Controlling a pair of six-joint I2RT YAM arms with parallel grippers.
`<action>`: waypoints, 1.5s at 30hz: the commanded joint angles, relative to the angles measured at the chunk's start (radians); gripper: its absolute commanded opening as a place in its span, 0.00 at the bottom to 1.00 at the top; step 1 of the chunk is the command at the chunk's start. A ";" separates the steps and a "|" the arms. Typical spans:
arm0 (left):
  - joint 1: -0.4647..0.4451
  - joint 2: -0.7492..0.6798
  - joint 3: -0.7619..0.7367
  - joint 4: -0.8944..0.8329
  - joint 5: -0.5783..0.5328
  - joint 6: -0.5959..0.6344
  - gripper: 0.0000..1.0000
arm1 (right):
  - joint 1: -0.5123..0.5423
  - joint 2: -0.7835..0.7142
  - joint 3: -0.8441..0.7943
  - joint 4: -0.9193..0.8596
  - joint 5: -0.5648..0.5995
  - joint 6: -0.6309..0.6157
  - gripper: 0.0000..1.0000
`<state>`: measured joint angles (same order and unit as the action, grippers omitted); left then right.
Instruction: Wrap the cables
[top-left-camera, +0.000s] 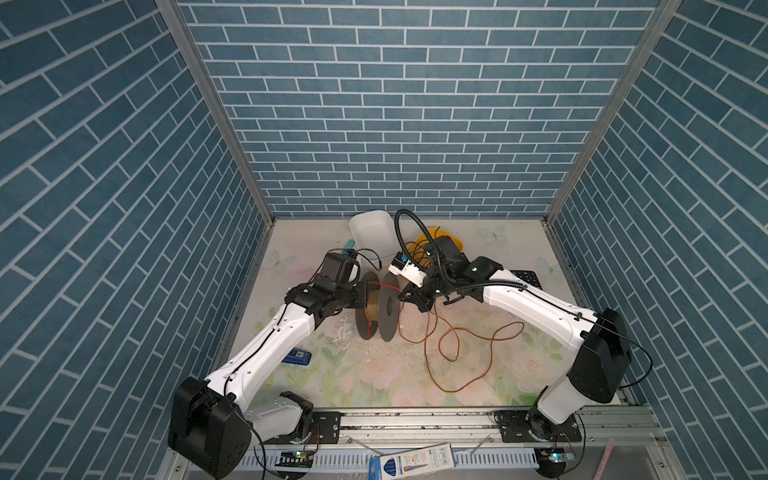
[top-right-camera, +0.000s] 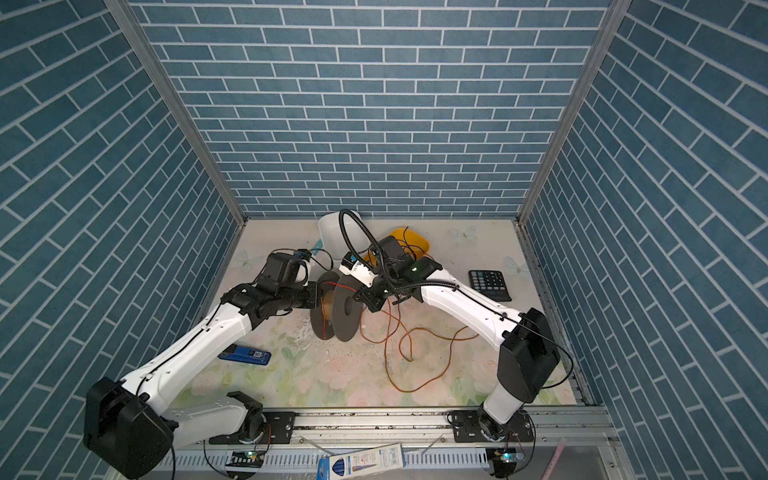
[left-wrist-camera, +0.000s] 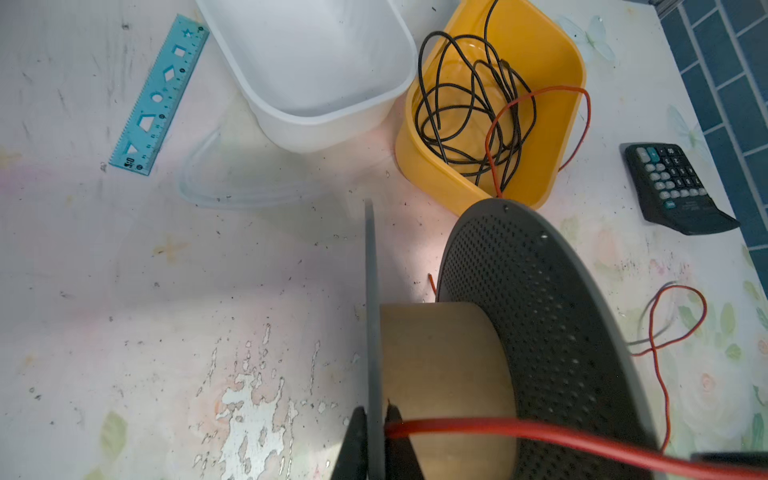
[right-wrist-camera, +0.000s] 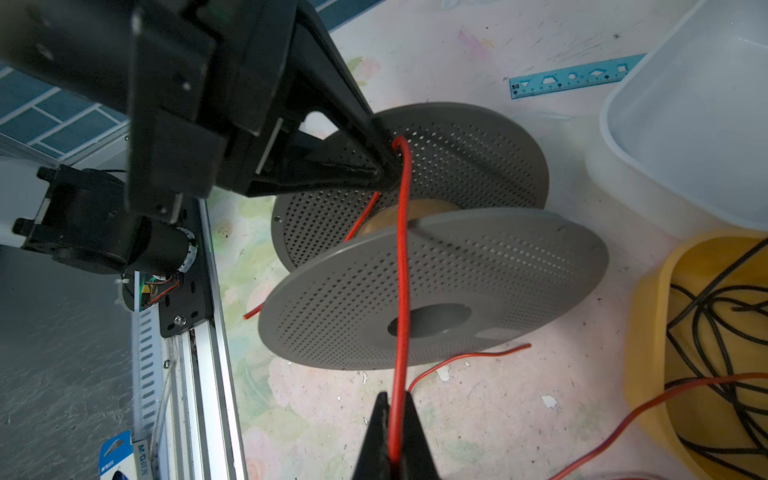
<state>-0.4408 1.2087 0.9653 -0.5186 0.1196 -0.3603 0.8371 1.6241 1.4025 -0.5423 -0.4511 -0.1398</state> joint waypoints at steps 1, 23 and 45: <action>0.001 0.014 -0.004 0.031 -0.032 0.000 0.07 | 0.002 0.002 0.050 -0.003 -0.011 -0.066 0.00; -0.014 0.165 0.215 -0.133 -0.122 0.145 0.32 | -0.007 0.024 0.058 0.079 0.138 0.014 0.00; -0.013 0.011 0.086 -0.183 -0.014 0.067 0.22 | -0.010 -0.001 0.106 -0.135 0.026 -0.129 0.00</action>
<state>-0.4561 1.2060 1.0546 -0.6998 0.0860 -0.2790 0.8291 1.6352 1.4727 -0.6270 -0.4370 -0.2085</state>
